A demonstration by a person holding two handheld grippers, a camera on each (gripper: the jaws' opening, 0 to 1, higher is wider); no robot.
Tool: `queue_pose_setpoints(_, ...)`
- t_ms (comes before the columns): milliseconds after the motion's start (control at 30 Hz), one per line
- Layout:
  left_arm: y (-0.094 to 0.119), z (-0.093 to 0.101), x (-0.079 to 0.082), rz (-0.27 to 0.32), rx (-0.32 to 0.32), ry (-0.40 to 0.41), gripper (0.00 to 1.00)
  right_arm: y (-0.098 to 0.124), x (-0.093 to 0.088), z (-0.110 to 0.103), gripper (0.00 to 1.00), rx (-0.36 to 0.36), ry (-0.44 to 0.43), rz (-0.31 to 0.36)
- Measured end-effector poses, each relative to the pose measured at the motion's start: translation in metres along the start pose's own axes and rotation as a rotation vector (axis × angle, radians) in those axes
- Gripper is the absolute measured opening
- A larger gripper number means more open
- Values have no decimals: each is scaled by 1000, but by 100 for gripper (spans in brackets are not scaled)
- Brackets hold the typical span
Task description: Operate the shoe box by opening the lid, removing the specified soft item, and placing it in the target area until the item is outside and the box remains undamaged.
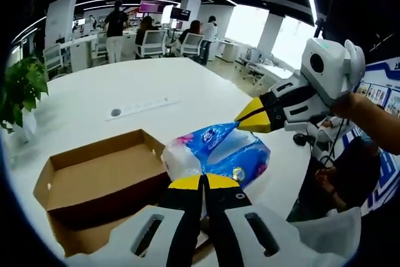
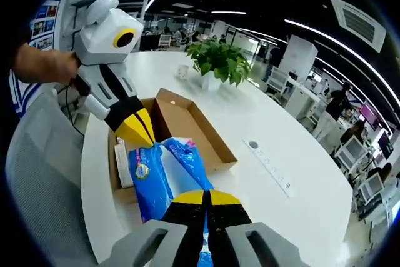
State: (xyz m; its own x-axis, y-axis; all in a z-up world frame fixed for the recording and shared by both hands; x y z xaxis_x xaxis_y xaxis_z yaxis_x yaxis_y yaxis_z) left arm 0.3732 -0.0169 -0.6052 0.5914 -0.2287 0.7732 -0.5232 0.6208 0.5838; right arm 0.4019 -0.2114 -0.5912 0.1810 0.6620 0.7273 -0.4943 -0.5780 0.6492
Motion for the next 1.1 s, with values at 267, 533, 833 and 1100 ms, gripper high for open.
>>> queue_pose_setpoints(267, -14, 11, 3, 11, -14, 4, 0, 8, -17, 8, 0, -13, -4, -14)
queue_pose_setpoints(533, -31, 22, 6, 14, -33, 3, 0, 16, -30, 19, 0, -29, -6, -31)
queue_pose_setpoints(833, -47, 33, 9, 17, -50, 6, 0, 21, -47, 28, 0, -43, 0, -59)
queue_pose_setpoints(1100, -62, 41, 8, 15, -63, 20, 0, 23, -60, 37, 0, -45, -9, -68)
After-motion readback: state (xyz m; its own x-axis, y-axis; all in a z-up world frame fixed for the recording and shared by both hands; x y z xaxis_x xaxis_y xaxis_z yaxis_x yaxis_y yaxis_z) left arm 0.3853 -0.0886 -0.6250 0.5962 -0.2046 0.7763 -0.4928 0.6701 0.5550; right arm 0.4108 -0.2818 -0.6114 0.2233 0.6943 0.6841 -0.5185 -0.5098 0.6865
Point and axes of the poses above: the point that each gripper's makers call its tool centre point, and the gripper's own axes: y roughly backward along the fingers, z roughly to its right, x roughly out of its top, the point moved 10 cm from there along y, roughly backward along the fingers, and after that the axes turned 1 degree about -y, right-handed, at the moved point
